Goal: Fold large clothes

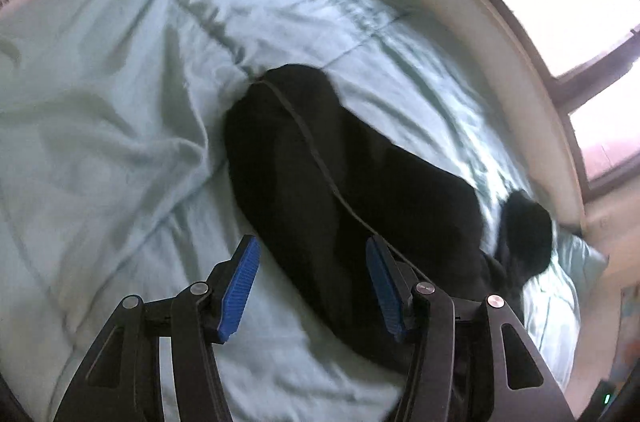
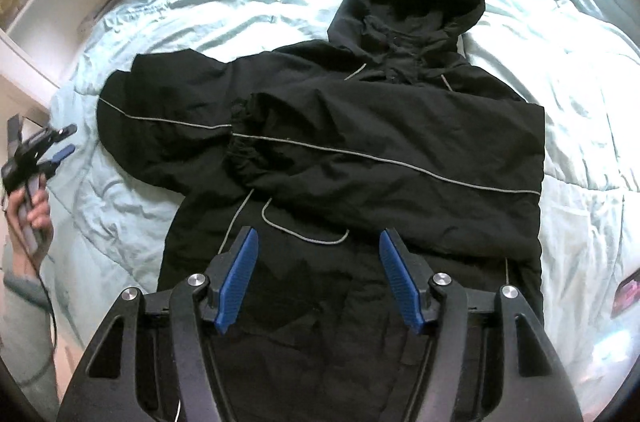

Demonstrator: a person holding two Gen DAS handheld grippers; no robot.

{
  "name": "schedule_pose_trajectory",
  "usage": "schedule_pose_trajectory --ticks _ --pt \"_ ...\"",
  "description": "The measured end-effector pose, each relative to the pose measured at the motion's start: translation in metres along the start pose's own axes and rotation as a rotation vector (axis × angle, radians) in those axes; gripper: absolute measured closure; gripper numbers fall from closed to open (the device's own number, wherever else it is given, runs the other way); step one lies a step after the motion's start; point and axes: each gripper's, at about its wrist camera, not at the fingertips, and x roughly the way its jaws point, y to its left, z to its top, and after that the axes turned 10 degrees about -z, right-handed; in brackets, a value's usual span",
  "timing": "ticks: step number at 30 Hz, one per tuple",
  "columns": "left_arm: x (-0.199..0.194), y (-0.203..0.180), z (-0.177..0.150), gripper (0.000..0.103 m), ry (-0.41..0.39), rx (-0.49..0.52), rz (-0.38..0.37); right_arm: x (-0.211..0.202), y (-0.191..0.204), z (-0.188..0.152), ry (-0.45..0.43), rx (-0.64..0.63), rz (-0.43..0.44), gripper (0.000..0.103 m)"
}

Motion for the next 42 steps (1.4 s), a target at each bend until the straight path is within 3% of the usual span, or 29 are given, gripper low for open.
schedule_pose_trajectory --ticks 8,11,13,14,16,19,21,23,26,27,29,33,37,42 --pt "0.071 0.060 0.036 0.046 0.010 -0.159 0.028 0.031 0.014 0.022 0.063 -0.023 -0.037 0.036" --pt "0.086 0.068 0.042 0.046 0.004 -0.187 -0.046 0.042 0.021 0.026 0.084 -0.041 -0.036 0.036" --pt "0.089 0.067 0.046 0.047 -0.008 -0.175 -0.055 0.049 0.025 0.028 0.097 -0.051 -0.039 0.036" --pt "0.086 0.065 0.046 0.066 -0.021 -0.163 -0.062 0.051 0.027 0.029 0.101 -0.054 -0.037 0.036" --pt "0.082 0.057 0.046 0.086 -0.043 -0.119 -0.078 0.056 0.031 0.030 0.106 -0.063 -0.037 0.036" --pt "0.050 0.027 0.037 0.089 -0.115 -0.021 -0.028 0.067 0.038 0.036 0.091 -0.064 -0.031 0.036" --pt "0.007 0.009 0.023 0.089 -0.207 0.017 0.023 0.076 0.048 0.046 0.059 -0.064 -0.037 0.036" --pt "-0.020 0.012 0.011 0.089 -0.244 -0.017 0.069 0.084 0.061 0.055 0.023 -0.060 -0.028 0.036" --pt "-0.023 0.029 -0.004 0.089 -0.205 -0.071 0.109 0.107 0.085 0.064 -0.022 -0.059 -0.032 0.043" --pt "-0.018 0.028 -0.012 0.089 -0.178 -0.017 0.146 0.119 0.094 0.068 -0.023 -0.071 -0.042 0.045" --pt "-0.016 0.021 -0.022 0.089 -0.156 0.061 0.149 0.149 0.112 0.071 0.015 -0.099 -0.079 0.047" --pt "-0.024 -0.012 -0.032 0.089 -0.161 0.188 0.049 0.205 0.125 0.065 0.142 -0.129 -0.085 0.047" --pt "-0.022 -0.074 -0.042 0.089 -0.148 0.353 -0.022 0.191 0.117 0.072 0.140 -0.123 -0.039 0.047" --pt "0.005 -0.167 -0.083 0.089 -0.067 0.558 -0.116 0.135 0.084 0.069 0.036 -0.098 0.025 0.047"
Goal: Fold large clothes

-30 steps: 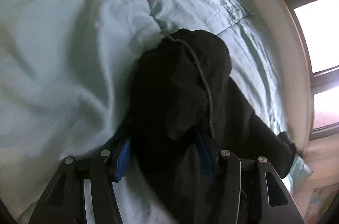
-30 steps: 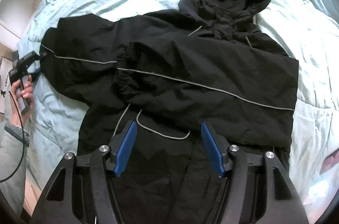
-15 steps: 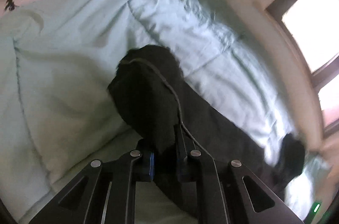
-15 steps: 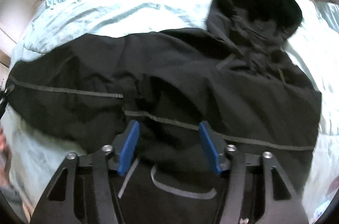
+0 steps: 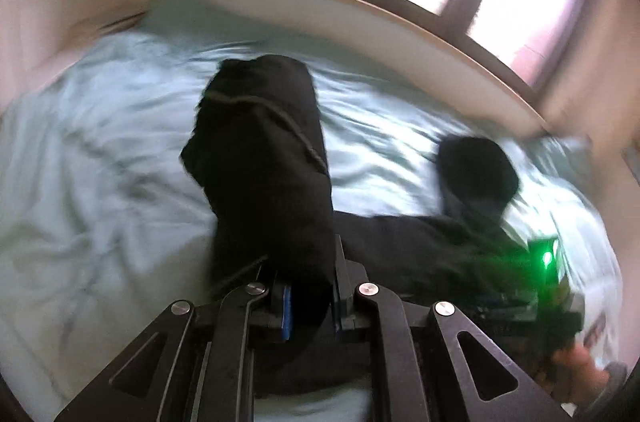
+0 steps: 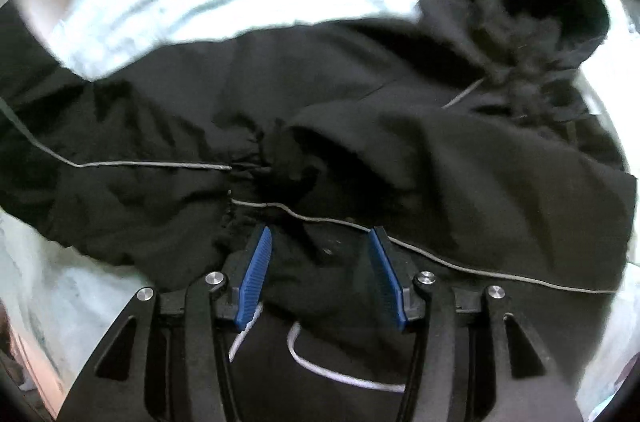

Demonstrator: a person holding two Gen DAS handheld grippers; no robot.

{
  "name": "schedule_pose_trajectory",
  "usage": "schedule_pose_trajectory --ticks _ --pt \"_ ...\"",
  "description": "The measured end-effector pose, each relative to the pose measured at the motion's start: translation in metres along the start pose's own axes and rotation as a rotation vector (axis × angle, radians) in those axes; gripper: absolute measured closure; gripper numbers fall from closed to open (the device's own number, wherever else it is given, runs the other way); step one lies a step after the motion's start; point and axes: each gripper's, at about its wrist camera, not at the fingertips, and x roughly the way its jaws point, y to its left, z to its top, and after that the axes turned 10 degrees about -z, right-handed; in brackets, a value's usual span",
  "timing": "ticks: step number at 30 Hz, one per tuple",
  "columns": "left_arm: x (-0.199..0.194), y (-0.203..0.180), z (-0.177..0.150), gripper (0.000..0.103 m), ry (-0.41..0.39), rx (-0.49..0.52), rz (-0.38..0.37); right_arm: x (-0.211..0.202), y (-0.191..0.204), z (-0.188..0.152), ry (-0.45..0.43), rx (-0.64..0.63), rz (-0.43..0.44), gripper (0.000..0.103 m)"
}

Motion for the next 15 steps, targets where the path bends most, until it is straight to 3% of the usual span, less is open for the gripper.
schedule_pose_trajectory --ticks 4,11,15 --pt "0.052 -0.067 -0.008 0.089 0.103 0.121 -0.082 -0.037 -0.042 -0.013 -0.057 0.051 0.012 0.047" --pt "0.140 -0.173 -0.045 0.088 0.285 0.247 -0.263 -0.062 -0.119 -0.039 -0.096 0.115 -0.082 0.048" --pt "0.182 -0.208 -0.069 0.072 0.394 0.212 -0.367 -0.057 -0.165 -0.057 -0.066 0.179 -0.093 0.048"
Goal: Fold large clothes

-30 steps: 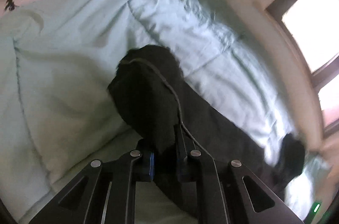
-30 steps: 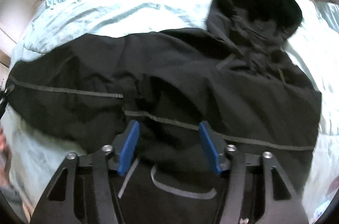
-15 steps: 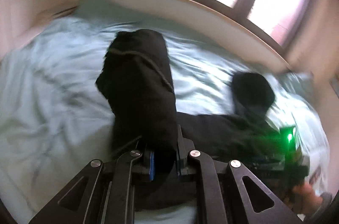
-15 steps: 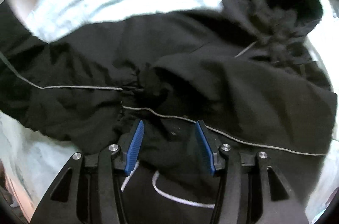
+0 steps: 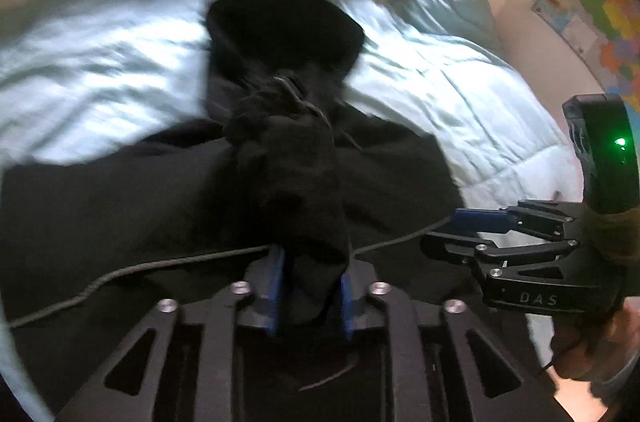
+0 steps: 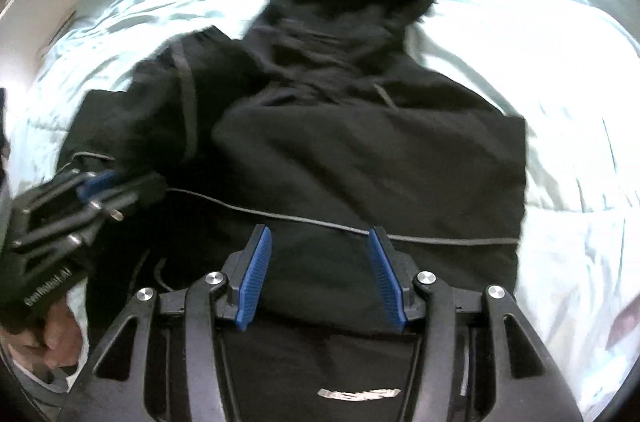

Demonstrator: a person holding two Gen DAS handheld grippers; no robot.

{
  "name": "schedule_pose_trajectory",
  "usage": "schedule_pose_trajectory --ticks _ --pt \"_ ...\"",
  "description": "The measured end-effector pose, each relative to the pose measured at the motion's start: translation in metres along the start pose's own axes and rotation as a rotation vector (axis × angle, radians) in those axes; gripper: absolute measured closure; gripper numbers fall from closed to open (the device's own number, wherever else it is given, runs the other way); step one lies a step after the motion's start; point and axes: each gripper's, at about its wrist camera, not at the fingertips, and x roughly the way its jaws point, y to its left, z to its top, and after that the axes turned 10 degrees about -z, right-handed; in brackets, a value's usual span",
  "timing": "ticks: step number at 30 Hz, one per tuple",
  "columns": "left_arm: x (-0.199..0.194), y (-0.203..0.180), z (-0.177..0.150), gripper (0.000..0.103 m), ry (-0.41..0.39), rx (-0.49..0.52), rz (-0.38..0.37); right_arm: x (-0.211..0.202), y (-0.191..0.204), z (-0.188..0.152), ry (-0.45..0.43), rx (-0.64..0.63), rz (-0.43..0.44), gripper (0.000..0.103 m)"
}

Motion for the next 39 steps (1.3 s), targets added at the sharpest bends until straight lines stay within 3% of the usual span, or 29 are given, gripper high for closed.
schedule_pose_trajectory --ticks 1,4,6,10,15,17,19,20,21,23,27,30,33,35,39 --pt "0.010 -0.002 0.002 0.067 0.016 -0.020 -0.029 0.003 -0.009 -0.001 0.008 0.012 0.000 0.047" --pt "0.036 0.008 0.001 0.065 0.088 -0.160 -0.211 0.012 -0.028 -0.003 0.040 0.036 0.017 0.047" --pt "0.042 0.009 -0.003 0.064 0.113 -0.212 -0.246 0.017 -0.036 -0.003 0.049 0.054 0.050 0.047" --pt "0.025 0.004 -0.011 0.064 0.119 -0.201 -0.172 0.022 -0.037 0.002 0.056 0.073 0.137 0.035" --pt "-0.021 0.009 -0.015 0.059 0.068 -0.197 -0.094 0.054 -0.024 0.025 0.095 0.135 0.242 0.035" --pt "-0.036 0.017 -0.014 0.059 0.049 -0.207 -0.056 0.073 -0.021 0.034 0.124 0.163 0.247 0.035" --pt "-0.052 0.026 -0.014 0.059 0.015 -0.223 -0.014 0.100 -0.018 0.041 0.186 0.208 0.310 0.035" --pt "-0.059 0.029 -0.015 0.059 0.002 -0.230 0.004 0.109 -0.016 0.041 0.215 0.225 0.374 0.040" --pt "-0.063 0.032 -0.015 0.059 -0.007 -0.237 0.021 0.114 -0.012 0.041 0.237 0.234 0.418 0.057" --pt "-0.076 0.041 -0.015 0.059 -0.038 -0.254 0.071 0.109 -0.006 0.039 0.219 0.208 0.392 0.064" --pt "-0.089 0.053 -0.011 0.059 -0.091 -0.279 0.152 0.048 -0.012 0.036 0.059 0.128 0.288 0.068" --pt "-0.089 0.060 -0.009 0.059 -0.106 -0.289 0.151 -0.005 -0.053 0.032 -0.064 0.122 0.164 0.068" --pt "-0.070 0.061 -0.006 0.059 -0.082 -0.289 0.134 -0.026 -0.105 0.023 -0.113 0.141 0.026 0.068" --pt "-0.038 0.066 -0.007 0.059 -0.017 -0.284 0.172 -0.013 -0.127 0.019 -0.079 0.140 -0.005 0.067" --pt "0.018 0.089 -0.017 0.059 0.075 -0.306 0.293 0.071 -0.141 0.004 0.065 0.148 -0.011 0.066"
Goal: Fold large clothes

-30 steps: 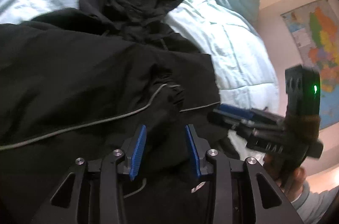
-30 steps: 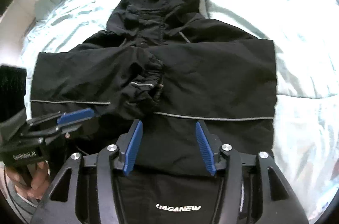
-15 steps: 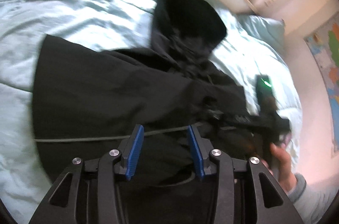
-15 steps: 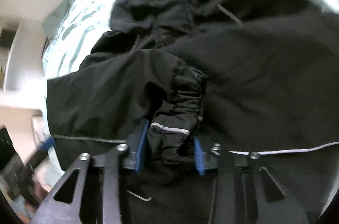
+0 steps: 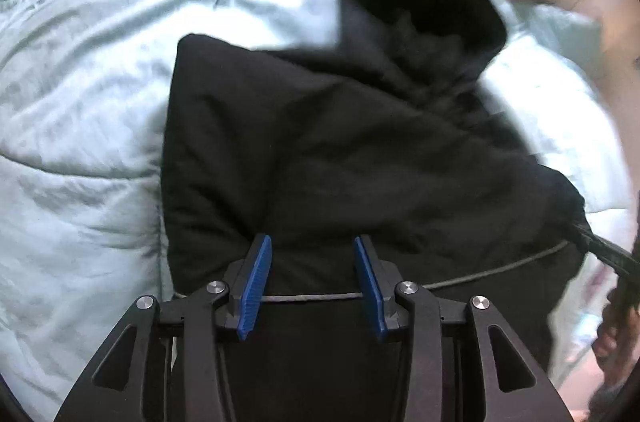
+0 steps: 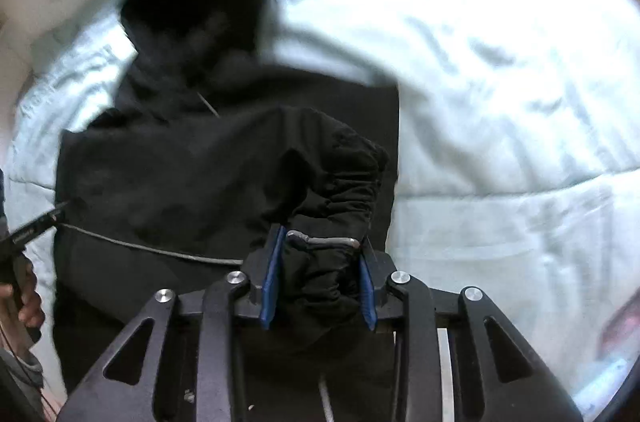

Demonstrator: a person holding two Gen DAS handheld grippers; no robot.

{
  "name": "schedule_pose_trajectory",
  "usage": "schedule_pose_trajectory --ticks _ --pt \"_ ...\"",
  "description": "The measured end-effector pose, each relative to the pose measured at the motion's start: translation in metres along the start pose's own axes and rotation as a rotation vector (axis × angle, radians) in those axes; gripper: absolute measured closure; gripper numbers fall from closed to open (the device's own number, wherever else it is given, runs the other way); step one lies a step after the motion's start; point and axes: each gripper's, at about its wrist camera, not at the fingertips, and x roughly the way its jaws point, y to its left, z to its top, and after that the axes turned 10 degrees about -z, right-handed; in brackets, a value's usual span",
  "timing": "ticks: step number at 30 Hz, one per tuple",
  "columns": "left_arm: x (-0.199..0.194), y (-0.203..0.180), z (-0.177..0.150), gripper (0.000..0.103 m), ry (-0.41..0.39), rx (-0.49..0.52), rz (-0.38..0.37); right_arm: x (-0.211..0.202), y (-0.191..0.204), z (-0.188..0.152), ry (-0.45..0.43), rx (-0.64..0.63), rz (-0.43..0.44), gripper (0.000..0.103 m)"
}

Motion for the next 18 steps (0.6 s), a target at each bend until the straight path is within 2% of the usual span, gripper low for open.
schedule_pose_trajectory --ticks 3,5,8,11,12,13,15,16,18 --pt "0.006 0.006 0.003 0.059 0.002 -0.019 0.004 0.048 0.004 -0.006 0.057 0.017 -0.005 0.063" --pt "0.000 0.004 0.006 0.059 0.012 -0.008 0.005 0.048 0.010 -0.002 0.054 -0.001 -0.030 0.062" --pt "-0.022 0.001 0.009 0.059 -0.002 -0.006 -0.022 0.028 0.016 0.006 0.063 -0.039 -0.061 0.059" --pt "-0.051 -0.007 0.014 0.059 -0.071 0.012 -0.068 -0.025 0.025 0.018 -0.061 -0.063 -0.075 0.039" --pt "-0.054 -0.009 0.016 0.059 -0.082 0.014 -0.076 -0.043 0.034 0.026 -0.126 -0.071 -0.059 0.028" --pt "-0.053 -0.012 0.020 0.059 -0.089 0.013 -0.075 -0.054 0.046 0.034 -0.166 -0.082 -0.021 0.026" --pt "-0.044 -0.017 0.025 0.059 -0.077 0.015 -0.057 -0.050 0.076 0.047 -0.153 -0.139 0.043 0.029" --pt "-0.034 -0.016 0.028 0.059 -0.056 0.008 -0.038 -0.041 0.092 0.049 -0.140 -0.180 0.024 0.035" --pt "-0.013 -0.011 0.028 0.059 -0.016 -0.014 0.009 -0.010 0.115 0.042 -0.094 -0.257 -0.062 0.039"
